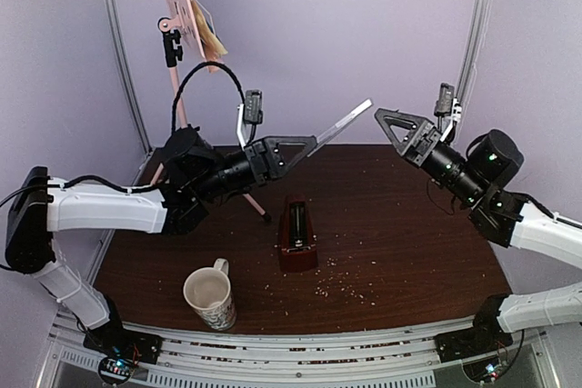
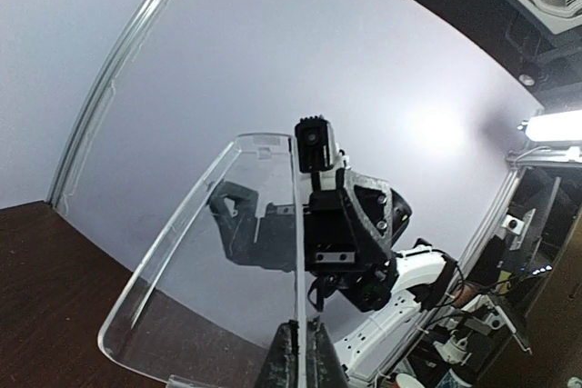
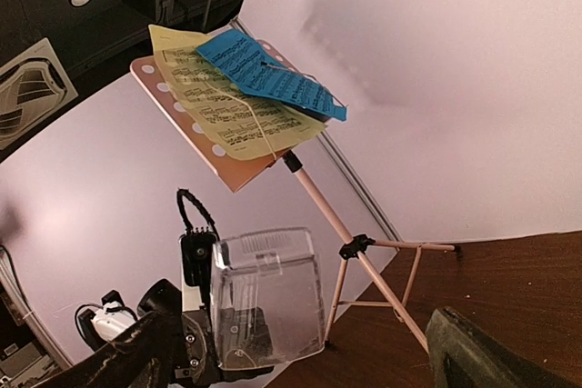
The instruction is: Pack up the instrument practice props
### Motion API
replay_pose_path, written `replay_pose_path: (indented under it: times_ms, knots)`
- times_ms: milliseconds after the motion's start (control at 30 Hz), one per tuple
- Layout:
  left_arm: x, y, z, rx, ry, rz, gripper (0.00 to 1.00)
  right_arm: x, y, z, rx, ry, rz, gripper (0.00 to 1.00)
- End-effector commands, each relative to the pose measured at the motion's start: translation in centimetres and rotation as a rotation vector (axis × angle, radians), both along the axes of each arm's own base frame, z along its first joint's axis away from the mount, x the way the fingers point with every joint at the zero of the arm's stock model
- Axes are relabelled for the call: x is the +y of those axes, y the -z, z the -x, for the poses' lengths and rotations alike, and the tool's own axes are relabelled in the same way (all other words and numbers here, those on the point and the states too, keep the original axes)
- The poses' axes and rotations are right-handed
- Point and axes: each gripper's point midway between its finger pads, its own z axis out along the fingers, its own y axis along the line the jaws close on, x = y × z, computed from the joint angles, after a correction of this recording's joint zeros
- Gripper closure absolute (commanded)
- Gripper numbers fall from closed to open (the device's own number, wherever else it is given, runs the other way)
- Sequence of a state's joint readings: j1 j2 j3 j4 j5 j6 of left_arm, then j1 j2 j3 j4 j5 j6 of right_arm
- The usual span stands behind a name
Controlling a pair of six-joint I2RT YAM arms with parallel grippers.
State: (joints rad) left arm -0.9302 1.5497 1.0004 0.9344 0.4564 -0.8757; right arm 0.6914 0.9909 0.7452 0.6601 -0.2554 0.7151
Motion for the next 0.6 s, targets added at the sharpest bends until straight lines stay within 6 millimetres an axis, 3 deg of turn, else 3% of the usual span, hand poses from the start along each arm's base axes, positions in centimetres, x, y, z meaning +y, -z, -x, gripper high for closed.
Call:
replay_pose_path:
  times_ms: [0, 300, 567]
  knots:
    - [1.0, -2.8, 2.2, -0.012, 0.130, 0.163, 1.00, 1.8, -2.7, 1.7, -0.070, -0.072, -0.067, 0.00]
    - [1.0, -2.3, 2.0, 0.000, 0.114, 0.148, 1.00, 4.0, -2.8, 1.9, -0.085, -0.088, -0.051, 0.01]
    - [0.9, -2.3, 1.8, -0.012, 0.097, 0.134, 1.00, 5.3, -4.0, 1.9, -0.120, -0.106, -0.065, 0.11]
